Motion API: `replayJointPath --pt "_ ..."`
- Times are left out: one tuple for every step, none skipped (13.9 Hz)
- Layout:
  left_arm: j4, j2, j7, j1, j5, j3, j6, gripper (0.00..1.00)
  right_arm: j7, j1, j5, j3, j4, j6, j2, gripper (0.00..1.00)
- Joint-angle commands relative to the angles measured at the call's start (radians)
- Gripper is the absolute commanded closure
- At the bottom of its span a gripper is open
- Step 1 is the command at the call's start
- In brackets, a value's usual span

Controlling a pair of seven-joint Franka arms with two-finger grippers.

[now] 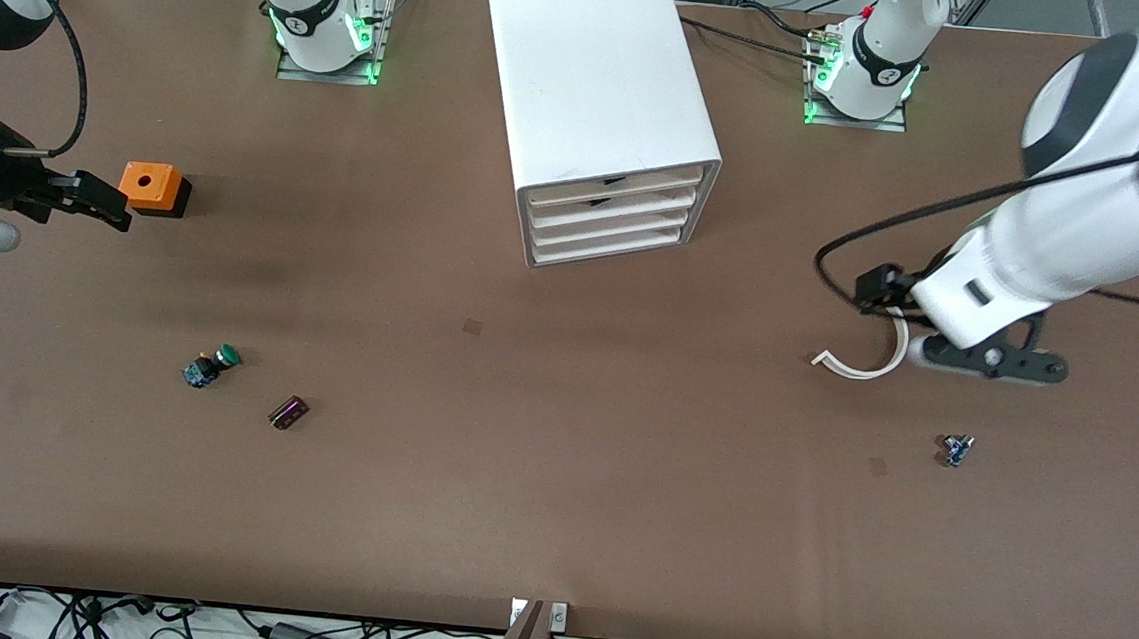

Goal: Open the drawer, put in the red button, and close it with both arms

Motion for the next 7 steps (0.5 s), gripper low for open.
replayJointPath --pt "-0.130 -0.157 0.174 -0.089 -0.064 0.203 0.002 0.00 -0.014 -0.006 -0.005 0.008 0.001 -0.007 -0.022 0.00" --pt "-0.171 -0.201 0.208 -0.110 -0.097 0.266 0.004 0.00 -0.017 -0.006 -0.005 0.008 0.004 -0.013 -0.029 0.00" --pt "-0.212 -0.249 0.222 -0.142 -0.124 0.338 0.012 0.00 -0.010 -0.006 -0.005 0.008 0.004 -0.036 -0.033 0.00" --pt "-0.249 -0.289 0.230 -0.159 -0.138 0.387 0.016 0.00 -0.008 -0.006 -0.005 0.008 0.004 -0.035 -0.039 0.00" --pt "-0.263 -0.313 0.230 -0.158 -0.140 0.391 0.027 0.00 -0.008 -0.006 -0.005 0.008 0.004 -0.035 -0.044 0.00" --pt "-0.270 -0.324 0.230 -0.158 -0.140 0.395 0.039 0.00 -0.008 -0.006 -0.005 0.010 0.004 -0.035 -0.045 0.00" --pt "-0.271 -0.326 0.230 -0.152 -0.135 0.395 0.042 0.00 -0.008 -0.006 -0.005 0.008 0.004 -0.033 -0.045 0.00"
